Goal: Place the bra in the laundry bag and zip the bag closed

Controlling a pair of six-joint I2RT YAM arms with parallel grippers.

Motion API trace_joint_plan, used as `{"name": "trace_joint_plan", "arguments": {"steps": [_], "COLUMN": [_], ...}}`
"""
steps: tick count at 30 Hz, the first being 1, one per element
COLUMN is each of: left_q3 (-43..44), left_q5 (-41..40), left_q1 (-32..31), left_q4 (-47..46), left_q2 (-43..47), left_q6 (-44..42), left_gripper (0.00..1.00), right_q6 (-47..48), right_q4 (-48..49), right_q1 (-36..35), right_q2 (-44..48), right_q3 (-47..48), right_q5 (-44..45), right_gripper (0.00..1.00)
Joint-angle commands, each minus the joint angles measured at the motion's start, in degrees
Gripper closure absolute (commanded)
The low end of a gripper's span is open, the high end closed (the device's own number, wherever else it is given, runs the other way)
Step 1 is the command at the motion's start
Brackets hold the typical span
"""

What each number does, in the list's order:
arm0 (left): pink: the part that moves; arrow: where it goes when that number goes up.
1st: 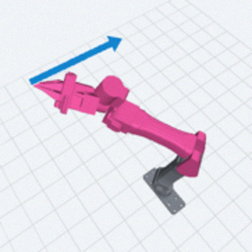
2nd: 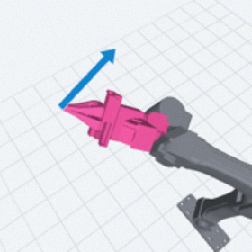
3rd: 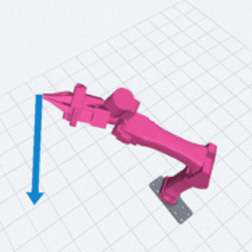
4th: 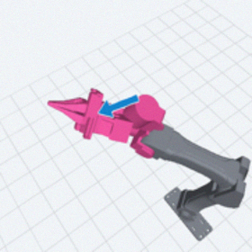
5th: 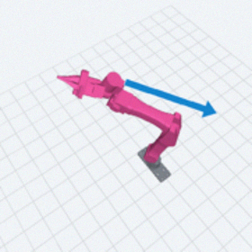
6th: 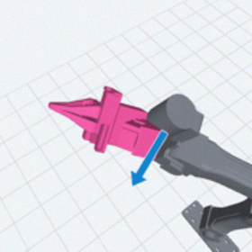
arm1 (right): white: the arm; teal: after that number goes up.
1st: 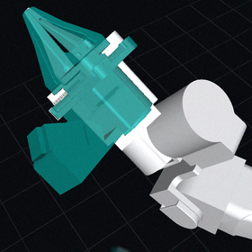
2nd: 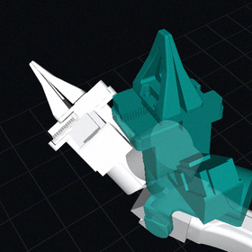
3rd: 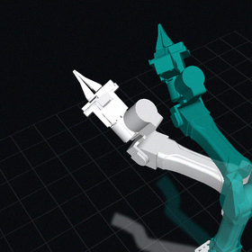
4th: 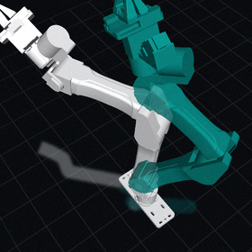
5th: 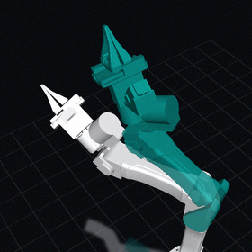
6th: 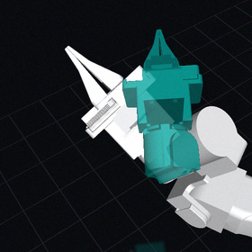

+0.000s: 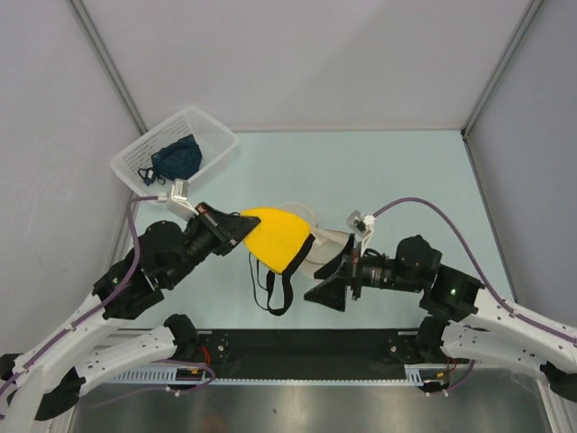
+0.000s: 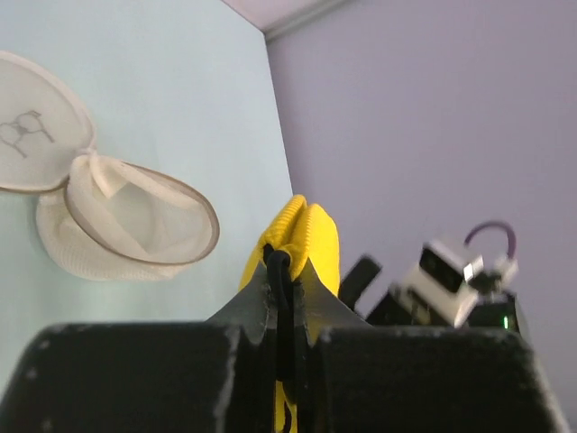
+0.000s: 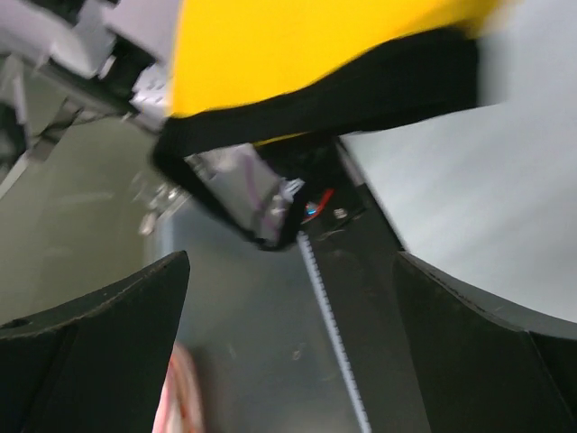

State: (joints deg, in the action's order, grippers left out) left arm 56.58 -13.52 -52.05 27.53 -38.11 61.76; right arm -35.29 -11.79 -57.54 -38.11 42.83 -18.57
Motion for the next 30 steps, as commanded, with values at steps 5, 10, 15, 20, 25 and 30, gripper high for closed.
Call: {"name": "trace_joint_plan", "arguments": {"steps": [5, 10, 15, 20, 25, 30], "left_q3": [3.28, 2.66, 0.91, -1.2, -2.79, -2.96], "left_q5": [-13.72, -16.27, -14.52, -13.82, -13.11, -12.67], "left_q1": [0.28, 0.28, 0.28, 0.28, 0.28, 0.28], "left_q4": [0.69, -1.25, -4.15, -6.08, -7.93, -8.02], "left_q2": [-0.83, -1.36, -0.39, 1.1, 2.6, 2.69], "left_q6": [8.12, 5.75, 6.27, 5.92, 5.83, 5.39], "left_gripper": [1.0, 1.0, 1.0, 1.0, 1.0, 1.0], "right_q6": [-11.27, -15.68, -24.9, -28.61, -29.22, -29.31], "right_q4": [23.72, 21.57, 25.39, 34.55, 36.66, 36.75], "right_q1": [-12.95, -17.87, -18.14, -18.14, -18.14, -18.05], "right_q2": [-11.87, -16.21, -14.37, -16.38, -18.84, -19.72], "right_q3": [2.87, 6.38, 1.94, 0.85, 2.43, 3.31], "right_q5": [5.65, 14.5, 27.67, 31.05, 31.49, 29.64], "right_gripper": [0.0, 0.0, 0.0, 0.0, 0.0, 0.0]}}
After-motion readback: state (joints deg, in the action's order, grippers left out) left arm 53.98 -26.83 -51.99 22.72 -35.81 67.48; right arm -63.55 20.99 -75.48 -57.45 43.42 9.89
